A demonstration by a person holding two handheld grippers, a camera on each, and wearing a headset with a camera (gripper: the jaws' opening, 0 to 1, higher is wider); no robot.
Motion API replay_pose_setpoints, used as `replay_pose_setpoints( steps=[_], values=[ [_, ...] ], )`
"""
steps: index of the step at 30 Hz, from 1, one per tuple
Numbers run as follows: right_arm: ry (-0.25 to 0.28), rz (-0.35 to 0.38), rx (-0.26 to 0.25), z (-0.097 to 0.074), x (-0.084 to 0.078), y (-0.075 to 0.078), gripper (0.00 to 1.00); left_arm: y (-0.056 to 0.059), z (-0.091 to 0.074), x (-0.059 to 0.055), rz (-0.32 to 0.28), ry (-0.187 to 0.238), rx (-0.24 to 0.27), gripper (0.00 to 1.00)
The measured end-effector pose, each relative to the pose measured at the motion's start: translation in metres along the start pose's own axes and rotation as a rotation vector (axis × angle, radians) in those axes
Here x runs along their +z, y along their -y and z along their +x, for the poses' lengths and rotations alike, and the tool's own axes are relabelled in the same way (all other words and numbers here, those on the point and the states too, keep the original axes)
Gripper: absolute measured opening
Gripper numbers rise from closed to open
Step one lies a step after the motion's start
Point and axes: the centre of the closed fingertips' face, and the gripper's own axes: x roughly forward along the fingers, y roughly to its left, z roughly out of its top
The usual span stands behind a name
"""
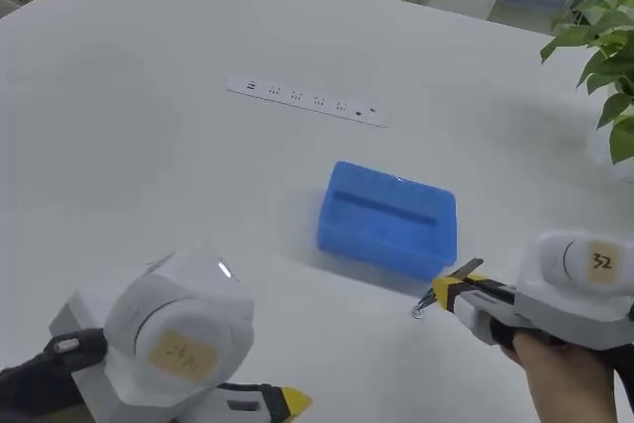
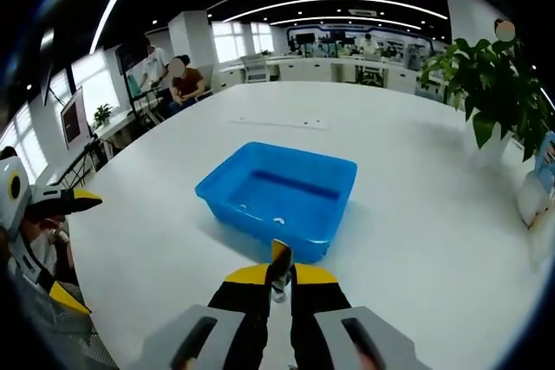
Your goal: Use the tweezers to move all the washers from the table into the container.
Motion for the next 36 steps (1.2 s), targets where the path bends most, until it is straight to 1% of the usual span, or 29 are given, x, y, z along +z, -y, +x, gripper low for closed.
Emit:
replay_pose_setpoints(
  steps=[2, 5, 8, 10, 11, 14, 18, 25, 27, 29, 30, 31, 33, 35, 36],
  values=[
    [0.007, -0.004, -0.003, 0.000, 0.001, 0.000, 0.04, -0.001, 0.000, -0.001, 0.004, -0.006, 0.003, 0.97],
    [0.005, -0.005, -0.003, 0.000, 0.001, 0.000, 0.04, -0.001, 0.000, -0.001, 0.000, -0.002, 0.005, 0.97],
    [0.008, -0.026, -0.002, 0.000, 0.001, -0.001, 0.04, -0.001, 0.001, -0.002, -0.001, -0.002, 0.003, 0.97],
    [0.013, -0.048, -0.011, 0.000, 0.000, -0.002, 0.04, 0.000, 0.002, -0.002, 0.000, -0.003, 0.001, 0.97],
    [0.013, -0.047, -0.014, 0.000, 0.000, -0.002, 0.03, 0.001, 0.002, -0.001, 0.000, -0.001, -0.001, 0.97],
    [0.019, -0.039, -0.022, 0.000, 0.000, -0.001, 0.03, 0.003, 0.003, 0.000, -0.001, 0.002, -0.006, 0.97],
    [0.028, 0.010, -0.031, 0.002, 0.001, 0.002, 0.02, 0.004, 0.003, -0.001, 0.013, -0.001, -0.008, 0.96],
    [0.037, 0.038, -0.049, 0.000, -0.001, 0.002, 0.02, 0.003, 0.001, -0.002, 0.027, -0.007, -0.001, 0.96],
    [0.040, 0.039, -0.053, -0.001, -0.002, 0.003, 0.02, 0.003, -0.002, 0.000, 0.033, -0.003, 0.003, 0.96],
    [0.038, 0.056, -0.054, -0.002, -0.003, 0.005, 0.02, 0.003, -0.005, 0.002, 0.035, 0.007, 0.007, 0.96],
    [0.034, 0.080, -0.051, -0.002, -0.003, 0.006, 0.02, 0.003, -0.007, 0.003, 0.037, 0.009, 0.009, 0.96],
    [0.030, 0.085, -0.048, -0.002, -0.002, 0.007, 0.02, 0.003, -0.008, 0.004, 0.040, 0.010, 0.012, 0.96],
    [0.014, 0.120, -0.042, -0.002, -0.002, 0.007, 0.02, 0.002, -0.013, 0.005, 0.048, 0.016, 0.023, 0.96],
    [0.008, 0.098, -0.054, -0.004, -0.001, 0.008, 0.02, 0.001, -0.019, 0.007, 0.046, 0.019, 0.032, 0.96],
    [0.017, 0.093, -0.056, -0.005, 0.000, 0.008, 0.02, 0.000, -0.021, 0.008, 0.047, 0.022, 0.038, 0.96]
  ],
)
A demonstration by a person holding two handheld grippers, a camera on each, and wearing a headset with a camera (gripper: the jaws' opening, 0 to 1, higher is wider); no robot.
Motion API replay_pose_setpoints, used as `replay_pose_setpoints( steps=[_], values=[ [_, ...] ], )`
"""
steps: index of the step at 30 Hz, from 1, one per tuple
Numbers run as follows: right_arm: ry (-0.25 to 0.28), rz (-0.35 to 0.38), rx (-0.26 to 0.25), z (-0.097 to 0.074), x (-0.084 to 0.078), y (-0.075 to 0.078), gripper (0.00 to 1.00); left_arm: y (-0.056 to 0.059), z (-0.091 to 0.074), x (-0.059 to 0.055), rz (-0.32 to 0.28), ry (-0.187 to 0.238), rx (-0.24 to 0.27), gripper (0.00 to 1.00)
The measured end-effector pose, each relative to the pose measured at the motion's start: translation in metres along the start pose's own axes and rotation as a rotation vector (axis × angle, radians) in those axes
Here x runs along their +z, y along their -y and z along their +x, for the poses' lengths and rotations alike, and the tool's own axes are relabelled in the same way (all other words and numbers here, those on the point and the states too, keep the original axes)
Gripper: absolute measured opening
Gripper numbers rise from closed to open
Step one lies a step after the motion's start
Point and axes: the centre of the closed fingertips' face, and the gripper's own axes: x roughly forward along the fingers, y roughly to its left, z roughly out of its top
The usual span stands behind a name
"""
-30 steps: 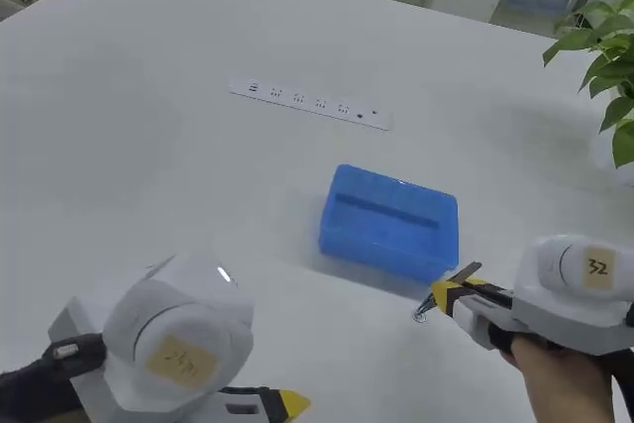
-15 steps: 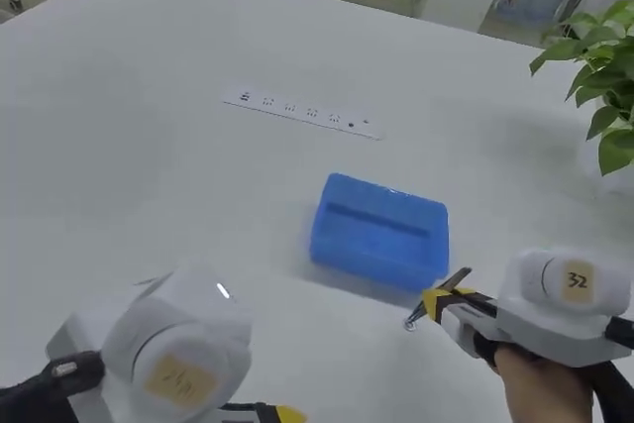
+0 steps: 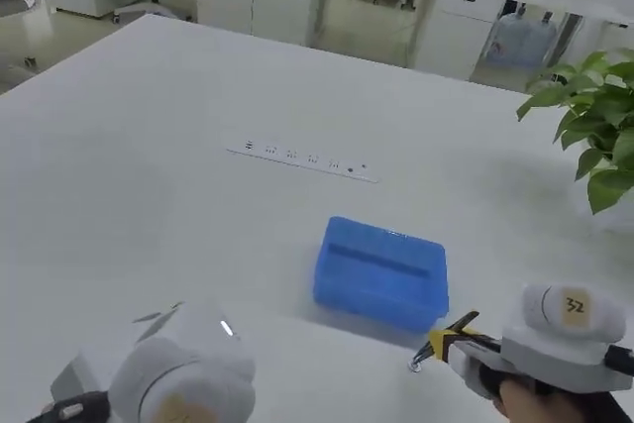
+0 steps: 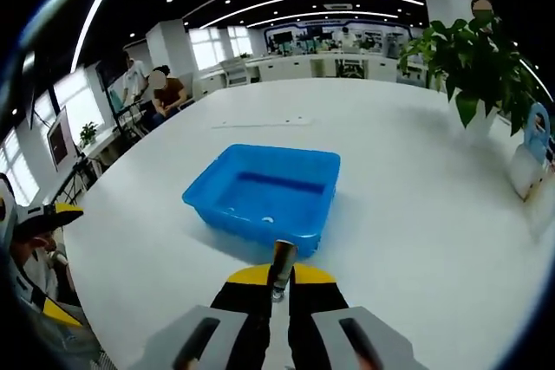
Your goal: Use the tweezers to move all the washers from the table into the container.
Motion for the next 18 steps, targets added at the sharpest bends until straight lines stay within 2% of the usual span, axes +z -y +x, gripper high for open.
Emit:
replay_pose_setpoints(
  steps=[4, 6, 9, 11, 13, 15, 18],
  values=[
    [0.023, 0.022, 0.032, -0.007, 0.012, -0.007, 0.02, -0.001, -0.009, 0.003, -0.016, 0.017, 0.016, 0.96],
    [0.044, -0.005, 0.051, -0.012, 0.022, -0.013, 0.02, 0.001, -0.012, 0.002, -0.021, 0.020, 0.017, 0.96],
    [0.045, -0.051, 0.065, -0.017, 0.031, -0.019, 0.02, 0.004, -0.012, -0.002, -0.005, 0.007, 0.028, 0.96],
    [0.068, -0.092, 0.065, -0.020, 0.043, -0.022, 0.02, 0.005, -0.014, -0.001, -0.010, 0.014, 0.031, 0.95],
    [0.080, -0.103, 0.072, -0.022, 0.051, -0.023, 0.02, 0.007, -0.015, 0.000, -0.020, 0.021, 0.030, 0.95],
    [0.104, -0.110, 0.088, -0.024, 0.064, -0.026, 0.02, 0.007, -0.015, 0.000, -0.018, 0.017, 0.036, 0.95],
    [0.147, -0.139, 0.083, -0.022, 0.085, -0.025, 0.02, 0.004, -0.015, 0.000, -0.019, 0.011, 0.060, 0.95]
  ],
)
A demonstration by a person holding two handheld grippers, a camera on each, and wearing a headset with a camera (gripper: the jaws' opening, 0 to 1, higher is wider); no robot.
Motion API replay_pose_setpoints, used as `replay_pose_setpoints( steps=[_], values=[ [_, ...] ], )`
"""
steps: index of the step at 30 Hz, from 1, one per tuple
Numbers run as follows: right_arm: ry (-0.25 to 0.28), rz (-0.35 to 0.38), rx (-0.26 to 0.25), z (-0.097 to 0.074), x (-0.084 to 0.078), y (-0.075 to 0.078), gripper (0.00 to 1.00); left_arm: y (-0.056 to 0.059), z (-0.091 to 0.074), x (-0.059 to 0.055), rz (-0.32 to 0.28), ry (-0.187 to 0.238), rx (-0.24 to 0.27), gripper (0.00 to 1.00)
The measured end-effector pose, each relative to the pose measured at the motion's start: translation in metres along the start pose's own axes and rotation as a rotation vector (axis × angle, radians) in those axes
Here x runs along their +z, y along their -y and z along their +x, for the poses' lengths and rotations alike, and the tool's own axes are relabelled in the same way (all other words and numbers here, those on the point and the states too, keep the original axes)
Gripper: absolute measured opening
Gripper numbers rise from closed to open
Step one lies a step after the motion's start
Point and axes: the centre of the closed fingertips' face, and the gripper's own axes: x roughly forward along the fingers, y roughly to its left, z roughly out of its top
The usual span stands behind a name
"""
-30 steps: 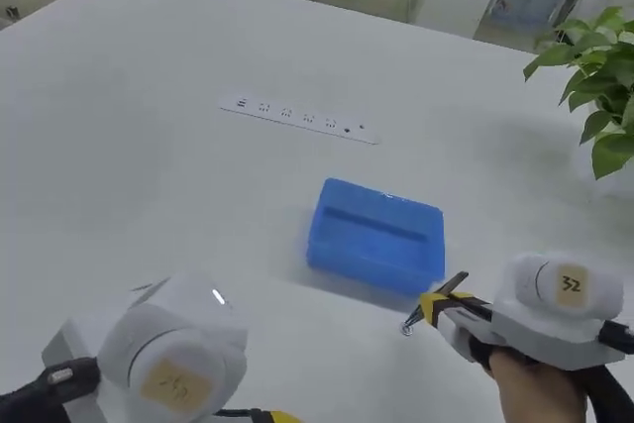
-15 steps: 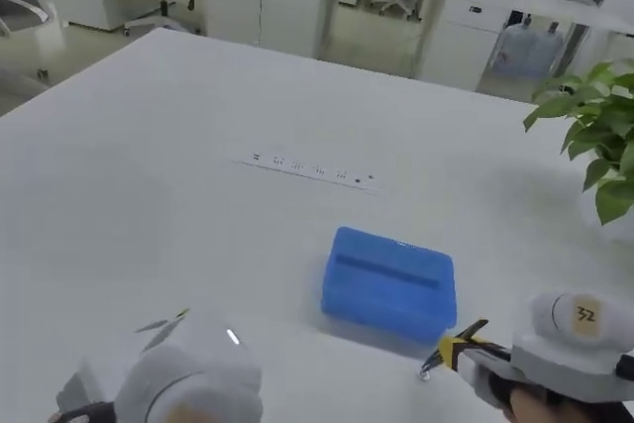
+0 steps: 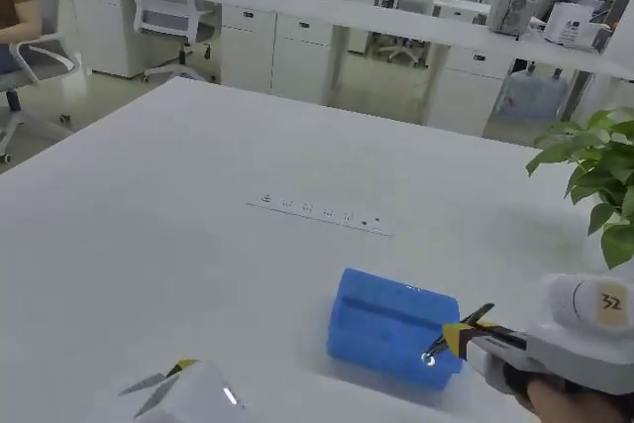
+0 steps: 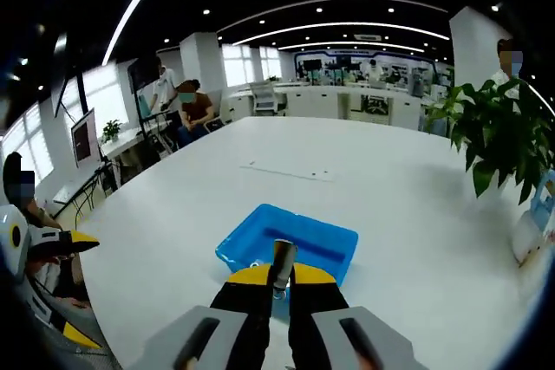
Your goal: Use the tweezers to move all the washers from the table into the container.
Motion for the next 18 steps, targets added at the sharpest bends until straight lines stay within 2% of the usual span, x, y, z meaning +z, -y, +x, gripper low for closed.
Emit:
replay_pose_setpoints(
  steps=[3, 6, 12, 18],
  values=[
    [0.008, -0.012, -0.002, 0.009, 0.007, 0.007, 0.02, -0.001, 0.000, 0.002, -0.004, 0.007, -0.002, 0.94],
    [-0.002, -0.033, -0.006, 0.018, 0.006, 0.013, 0.02, -0.004, 0.001, 0.003, 0.002, 0.005, 0.009, 0.94],
    [-0.056, -0.034, 0.000, 0.038, -0.009, 0.020, 0.02, -0.005, 0.003, 0.001, -0.019, 0.000, 0.018, 0.93],
    [-0.096, -0.030, -0.006, 0.051, -0.023, 0.025, 0.02, -0.008, 0.002, -0.002, -0.029, -0.002, 0.022, 0.92]
  ],
)
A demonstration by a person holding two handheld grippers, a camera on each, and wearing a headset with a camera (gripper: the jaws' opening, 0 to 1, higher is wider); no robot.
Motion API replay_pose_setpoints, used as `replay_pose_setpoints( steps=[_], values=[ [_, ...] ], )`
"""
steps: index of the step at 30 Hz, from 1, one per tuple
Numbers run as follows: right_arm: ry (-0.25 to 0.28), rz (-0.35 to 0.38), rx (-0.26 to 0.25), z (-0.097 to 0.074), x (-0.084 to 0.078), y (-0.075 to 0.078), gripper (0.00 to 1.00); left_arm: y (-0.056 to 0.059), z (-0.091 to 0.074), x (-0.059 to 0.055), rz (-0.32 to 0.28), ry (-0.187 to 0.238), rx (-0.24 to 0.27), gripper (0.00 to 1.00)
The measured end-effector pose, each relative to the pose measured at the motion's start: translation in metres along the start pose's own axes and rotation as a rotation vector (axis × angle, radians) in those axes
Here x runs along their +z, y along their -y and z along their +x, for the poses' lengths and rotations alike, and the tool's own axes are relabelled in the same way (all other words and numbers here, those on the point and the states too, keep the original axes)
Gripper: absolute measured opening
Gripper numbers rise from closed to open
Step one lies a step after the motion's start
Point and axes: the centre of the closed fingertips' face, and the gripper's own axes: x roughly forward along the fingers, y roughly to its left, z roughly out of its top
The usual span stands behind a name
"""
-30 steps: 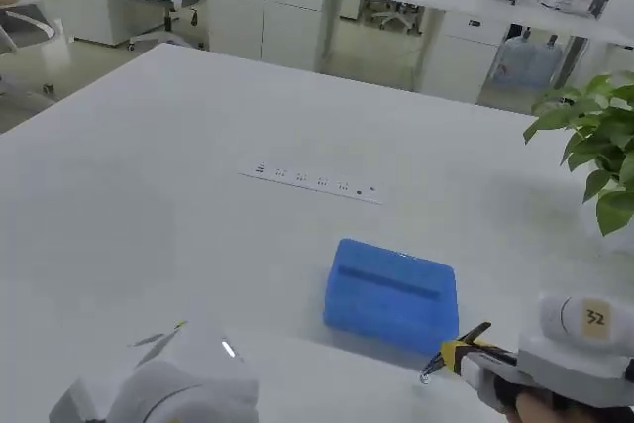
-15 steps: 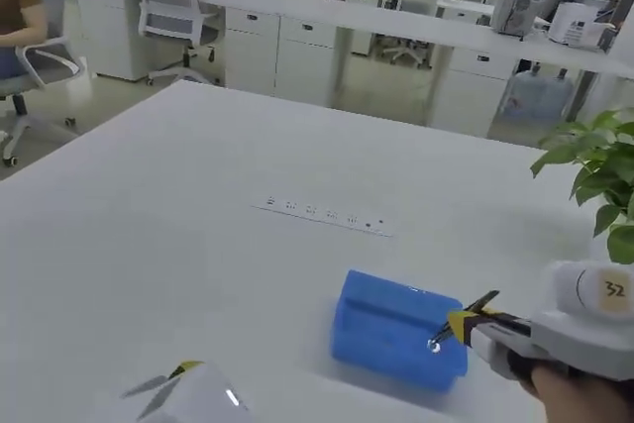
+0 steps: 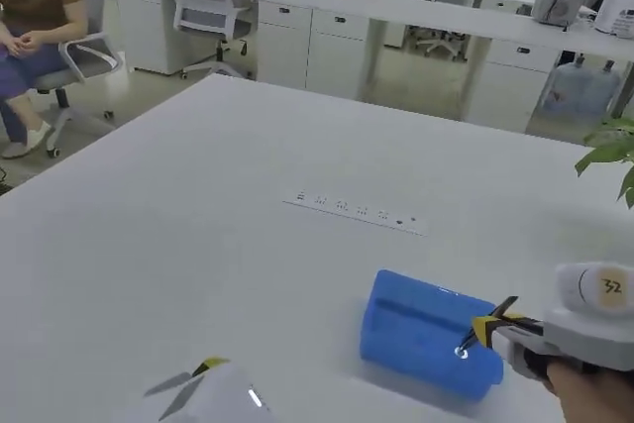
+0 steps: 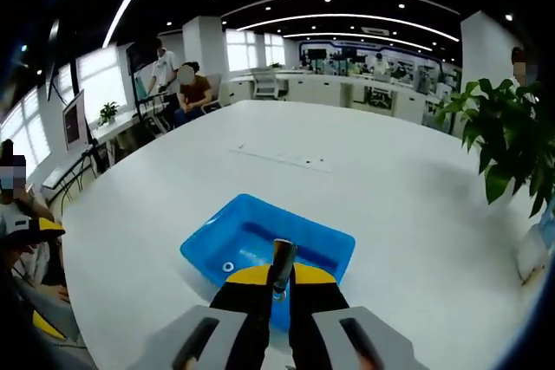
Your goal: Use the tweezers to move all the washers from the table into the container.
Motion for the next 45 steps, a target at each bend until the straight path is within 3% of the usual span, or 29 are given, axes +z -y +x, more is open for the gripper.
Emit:
replay_pose_setpoints(
  steps=[14, 27, 32, 34, 38, 41, 43, 45],
  values=[
    [-0.117, -0.052, -0.010, 0.017, -0.031, -0.001, 0.03, -0.003, -0.002, 0.001, -0.001, 0.008, 0.015, 0.90],
    [-0.108, -0.031, -0.037, 0.012, -0.029, 0.004, 0.04, -0.007, -0.008, 0.009, 0.003, 0.040, 0.027, 0.89],
    [-0.012, -0.026, -0.061, -0.006, -0.003, 0.003, 0.03, -0.013, -0.014, 0.018, 0.002, 0.068, 0.036, 0.87],
    [0.002, -0.038, -0.059, -0.016, 0.005, -0.001, 0.03, -0.013, -0.015, 0.021, 0.000, 0.078, 0.033, 0.86],
    [0.065, -0.053, -0.060, -0.037, 0.020, -0.007, 0.03, -0.010, -0.016, 0.031, -0.007, 0.105, -0.002, 0.75],
    [0.121, -0.010, -0.027, -0.058, 0.027, -0.022, 0.03, -0.005, -0.016, 0.045, -0.009, 0.140, -0.034, 0.61],
    [0.130, -0.020, -0.024, -0.070, 0.024, -0.030, 0.03, 0.003, -0.019, 0.062, -0.041, 0.195, -0.091, 0.55],
    [0.138, -0.026, -0.001, -0.080, 0.022, -0.043, 0.03, 0.008, -0.021, 0.072, -0.066, 0.218, -0.133, 0.51]
  ],
)
